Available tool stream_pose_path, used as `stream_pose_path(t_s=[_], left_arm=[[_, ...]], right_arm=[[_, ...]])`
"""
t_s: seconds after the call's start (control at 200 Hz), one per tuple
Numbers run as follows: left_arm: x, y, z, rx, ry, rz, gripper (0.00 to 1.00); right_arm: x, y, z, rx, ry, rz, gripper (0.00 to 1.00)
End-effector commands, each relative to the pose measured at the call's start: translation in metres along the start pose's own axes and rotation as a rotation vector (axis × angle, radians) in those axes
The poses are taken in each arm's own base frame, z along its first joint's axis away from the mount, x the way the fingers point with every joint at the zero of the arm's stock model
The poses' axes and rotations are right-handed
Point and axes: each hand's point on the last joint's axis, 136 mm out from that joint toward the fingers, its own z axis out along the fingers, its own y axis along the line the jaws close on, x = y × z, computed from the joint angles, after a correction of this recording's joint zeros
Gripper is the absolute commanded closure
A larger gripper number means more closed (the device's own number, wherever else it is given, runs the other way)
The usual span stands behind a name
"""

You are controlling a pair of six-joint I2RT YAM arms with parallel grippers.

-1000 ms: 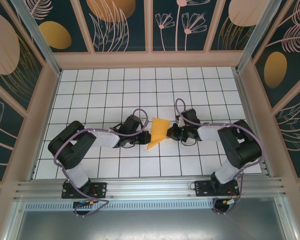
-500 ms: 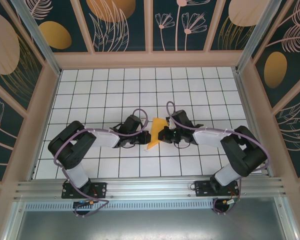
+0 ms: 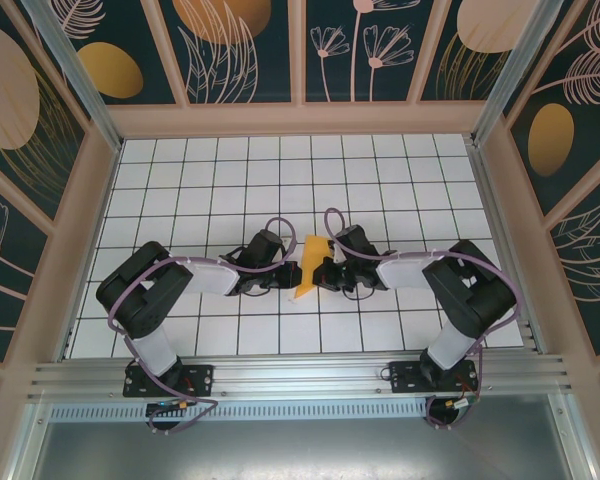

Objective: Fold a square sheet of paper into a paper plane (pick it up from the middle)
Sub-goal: Third fold the triangle at the center of the table.

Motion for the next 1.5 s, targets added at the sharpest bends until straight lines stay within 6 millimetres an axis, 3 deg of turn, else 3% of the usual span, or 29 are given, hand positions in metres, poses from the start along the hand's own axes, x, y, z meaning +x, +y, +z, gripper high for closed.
stream_pose_path(t_s=[0.0,0.11,0.38,0.771,1.106,1.331,1.496], left_arm=[[0.031,0.039,0.007,-0.139,0.09,-0.051,0.98],[0.031,0.039,0.008,-0.139,0.09,-0.053,0.98],[0.032,0.04,0.009,-0.141,0.091,-0.058,0.98],[0.034,0.044,0.01,-0.153,0.095,-0.056,0.99],[0.034,0.041,0.013,-0.134,0.105,-0.045,1.0],[0.036,0.044,0.015,-0.139,0.112,-0.047,1.0],[0.037,0.044,0.016,-0.138,0.116,-0.048,1.0]], right_arm=[[-0.003,0.025,-0.009,-0.055,-0.028,-0.032,0.94],[0.002,0.032,-0.008,-0.077,-0.027,-0.03,0.94],[0.011,0.009,0.012,-0.027,0.001,0.011,0.94],[0.015,0.033,-0.01,-0.078,-0.056,-0.025,0.93],[0.023,0.029,0.009,-0.085,-0.05,-0.003,0.94],[0.026,0.009,0.021,-0.008,-0.04,0.014,0.94],[0.025,0.024,0.013,-0.051,-0.05,-0.011,0.94]])
